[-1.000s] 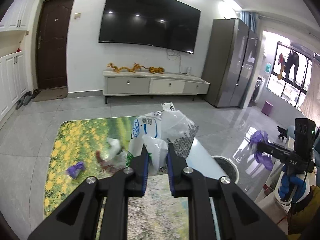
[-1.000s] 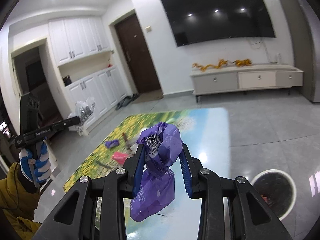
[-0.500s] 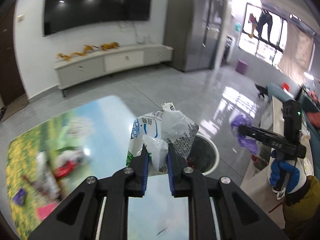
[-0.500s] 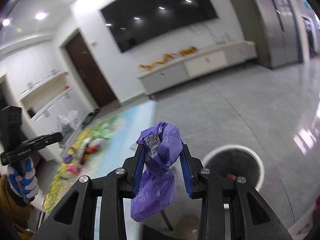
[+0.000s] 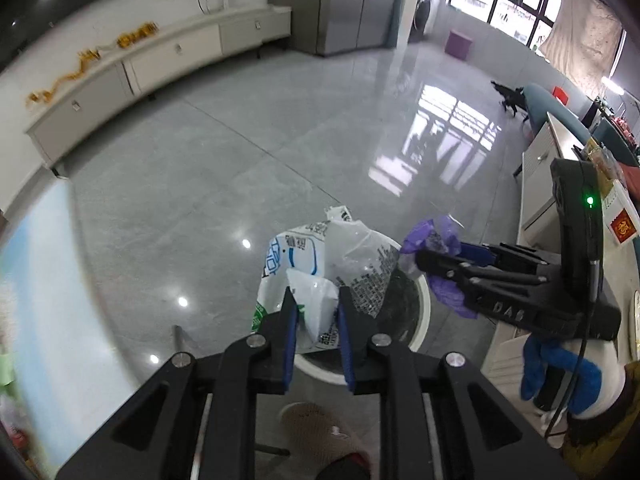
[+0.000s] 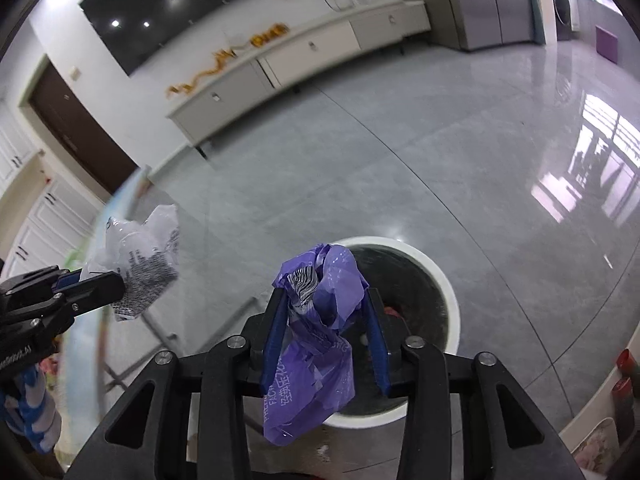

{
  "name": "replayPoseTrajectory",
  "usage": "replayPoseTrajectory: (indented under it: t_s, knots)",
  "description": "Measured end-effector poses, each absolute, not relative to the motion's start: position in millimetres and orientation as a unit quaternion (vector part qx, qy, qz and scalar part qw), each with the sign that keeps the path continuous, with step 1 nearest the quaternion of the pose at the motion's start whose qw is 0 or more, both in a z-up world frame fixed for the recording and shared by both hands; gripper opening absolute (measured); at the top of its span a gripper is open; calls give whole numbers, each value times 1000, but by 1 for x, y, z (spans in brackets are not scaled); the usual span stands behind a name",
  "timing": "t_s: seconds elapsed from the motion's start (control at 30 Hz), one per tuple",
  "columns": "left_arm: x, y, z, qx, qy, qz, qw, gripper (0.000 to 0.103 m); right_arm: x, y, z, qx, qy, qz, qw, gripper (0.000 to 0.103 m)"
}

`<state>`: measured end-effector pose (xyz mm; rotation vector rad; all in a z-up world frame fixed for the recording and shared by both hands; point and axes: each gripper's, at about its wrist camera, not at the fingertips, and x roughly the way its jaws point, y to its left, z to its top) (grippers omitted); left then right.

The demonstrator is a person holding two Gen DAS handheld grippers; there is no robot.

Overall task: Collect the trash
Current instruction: 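Carry both bags to the bin and open the right tool over it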

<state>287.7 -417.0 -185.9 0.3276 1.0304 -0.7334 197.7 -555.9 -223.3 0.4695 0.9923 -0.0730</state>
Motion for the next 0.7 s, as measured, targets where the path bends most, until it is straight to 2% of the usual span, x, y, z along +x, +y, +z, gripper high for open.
replayPoseTrajectory:
  t_s: [0.1, 0.17, 0.2, 0.47, 0.7]
  knots:
    - [302, -429, -205, 113, 509, -356, 776, 33, 207, -564, -239, 228, 482, -47, 845, 47]
    - [304, -427, -208, 97, 513, -357, 775, 45, 204, -567, -249, 227, 484, -55, 844, 49]
    - [305, -426, -209, 91, 512, -359, 775, 47, 203, -570, -254, 232, 483, -54, 842, 50]
    - [290, -405, -185, 67, 494, -363, 787, 48, 196, -571, -265, 250, 481, -64, 837, 50]
    - [250, -374, -139, 67, 443, -375, 811, 48, 173, -552, -212, 258, 436, -52, 861, 50]
